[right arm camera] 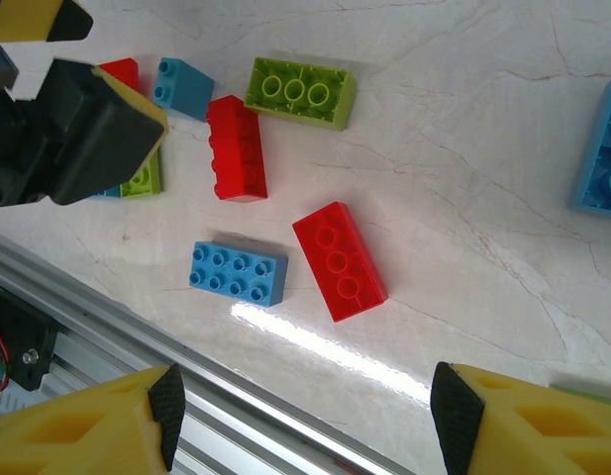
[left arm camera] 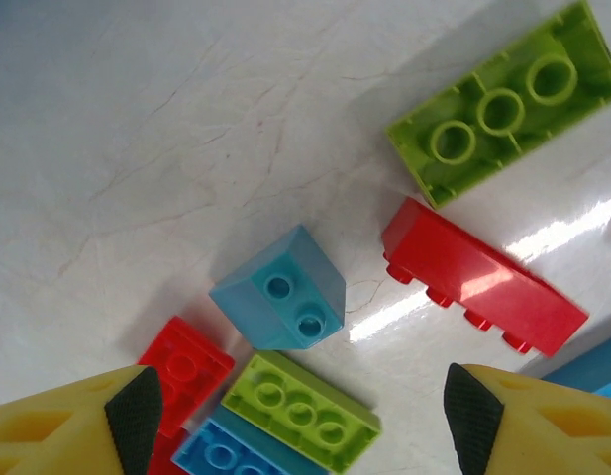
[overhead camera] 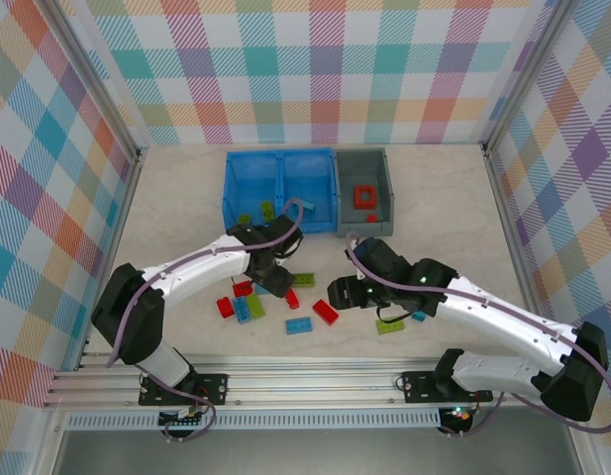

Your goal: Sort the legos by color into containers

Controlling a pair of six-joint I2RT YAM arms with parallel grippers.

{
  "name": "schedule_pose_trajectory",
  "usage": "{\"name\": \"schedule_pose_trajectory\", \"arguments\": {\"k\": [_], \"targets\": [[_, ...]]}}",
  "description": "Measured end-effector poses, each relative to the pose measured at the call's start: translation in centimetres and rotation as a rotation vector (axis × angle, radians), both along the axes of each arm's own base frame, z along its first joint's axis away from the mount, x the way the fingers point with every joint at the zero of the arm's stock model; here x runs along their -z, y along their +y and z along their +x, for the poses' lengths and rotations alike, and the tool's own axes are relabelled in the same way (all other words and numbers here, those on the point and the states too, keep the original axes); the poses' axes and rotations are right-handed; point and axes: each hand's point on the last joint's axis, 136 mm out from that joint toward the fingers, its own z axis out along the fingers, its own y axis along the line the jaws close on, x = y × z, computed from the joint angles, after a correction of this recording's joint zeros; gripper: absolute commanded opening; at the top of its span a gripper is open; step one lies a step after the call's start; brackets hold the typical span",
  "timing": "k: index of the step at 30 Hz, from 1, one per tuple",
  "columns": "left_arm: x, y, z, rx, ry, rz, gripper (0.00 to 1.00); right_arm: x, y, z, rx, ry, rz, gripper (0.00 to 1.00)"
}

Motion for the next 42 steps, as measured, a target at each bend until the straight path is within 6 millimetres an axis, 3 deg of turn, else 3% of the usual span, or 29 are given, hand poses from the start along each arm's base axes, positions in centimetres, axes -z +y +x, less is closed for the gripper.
{"name": "schedule_pose_trajectory", "arguments": {"k": [7, 13, 23, 26, 30, 37, 39, 42], "targets": [[2.1, 0.9, 0.7, 0.246, 0.046, 0.107, 0.80, -0.4, 0.2, 0.1, 0.003, -0.005, 0.010, 0.69], [3.8, 1.5, 1.7, 0.337, 0.085, 0.122, 0.80, -0.6, 0.0, 0.2, 0.014, -0.012, 0.015, 0.69], [6.4, 1.3, 1.1, 0.367, 0.174, 0.116, 0.64, -1.6, -0.3, 0.3, 0.039, -0.035, 0.041, 0.70], [6.4, 1.2, 1.0, 0.354, 0.174, 0.109, 0.41, -1.6, -0.3, 0.3, 0.040, -0.035, 0.042, 0.70], [6.4, 1.1, 1.1, 0.347, 0.173, 0.098, 0.26, -1.6, -0.4, 0.3, 0.042, -0.034, 0.042, 0.70], [5.6, 0.6, 1.7, 0.294, 0.128, 0.066, 0.23, -1.9, -0.8, 0.4, 0.056, -0.056, 0.052, 0.69], [4.3, 0.2, 2.1, 0.267, 0.099, 0.046, 0.24, -2.6, -1.0, 0.4, 0.057, -0.079, 0.072, 0.69], [0.6, -1.5, 4.2, 0.217, -0.003, -0.007, 0.26, -4.2, -0.9, 0.7, 0.059, -0.137, 0.129, 0.69]]}}
